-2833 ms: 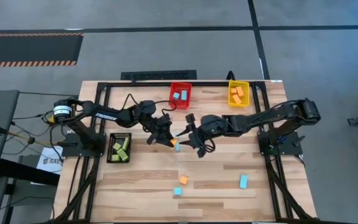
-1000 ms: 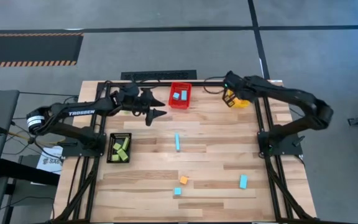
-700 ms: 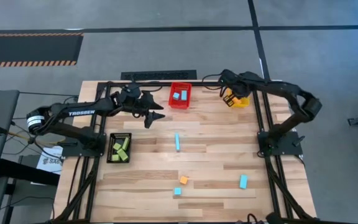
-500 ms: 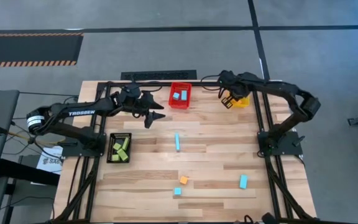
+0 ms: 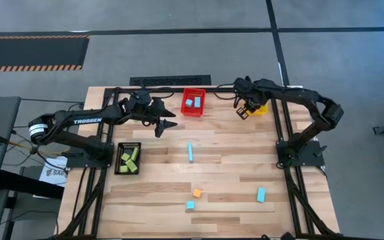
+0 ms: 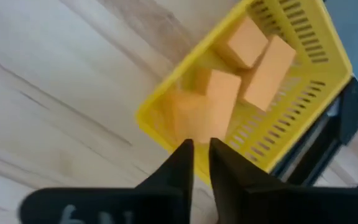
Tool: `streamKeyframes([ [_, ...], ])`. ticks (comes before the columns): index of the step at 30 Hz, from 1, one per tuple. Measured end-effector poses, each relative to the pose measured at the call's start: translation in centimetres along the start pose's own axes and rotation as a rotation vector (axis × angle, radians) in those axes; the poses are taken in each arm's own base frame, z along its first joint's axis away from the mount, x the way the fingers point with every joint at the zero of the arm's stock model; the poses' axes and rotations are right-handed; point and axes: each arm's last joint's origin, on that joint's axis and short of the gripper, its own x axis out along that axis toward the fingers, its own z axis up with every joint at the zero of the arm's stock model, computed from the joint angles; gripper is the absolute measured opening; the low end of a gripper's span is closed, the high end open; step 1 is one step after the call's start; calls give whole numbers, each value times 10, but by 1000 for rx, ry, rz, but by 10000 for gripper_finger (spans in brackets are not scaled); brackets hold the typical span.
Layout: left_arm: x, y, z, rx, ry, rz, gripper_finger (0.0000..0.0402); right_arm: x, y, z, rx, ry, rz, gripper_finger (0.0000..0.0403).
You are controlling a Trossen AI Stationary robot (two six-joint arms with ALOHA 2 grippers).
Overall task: Sort & place blocks by color
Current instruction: Put the orange block into the yellow bin, then put the blue block into the red bin
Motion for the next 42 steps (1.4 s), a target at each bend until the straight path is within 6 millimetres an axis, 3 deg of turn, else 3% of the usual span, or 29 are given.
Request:
streamKeyframes([
  [6,0,0,-2,-7,18,-1,212,-4,3,-3,-22,3,0,140],
  [9,1,-2,-3,10,33,-9,212,-15,4,-9,-32,-18,41,174],
  [17,8,-25,-12,256,69,-156,212,-86,22,-45,-43,-303,288,218],
  [24,20,-56,-26,607,55,-261,212,-134,68,-78,-234,-574,480,212],
  [29,47,-70,-12,683,62,-312,212,-143,105,-101,-383,-629,477,198],
  [34,86,-76,-1,817,193,-429,212,-144,130,-122,-486,-633,461,176],
  [38,114,-75,8,896,284,-503,212,-143,132,-136,-485,-574,447,159],
  [42,135,-71,3,959,406,-572,211,-144,126,-144,-452,-548,456,150],
])
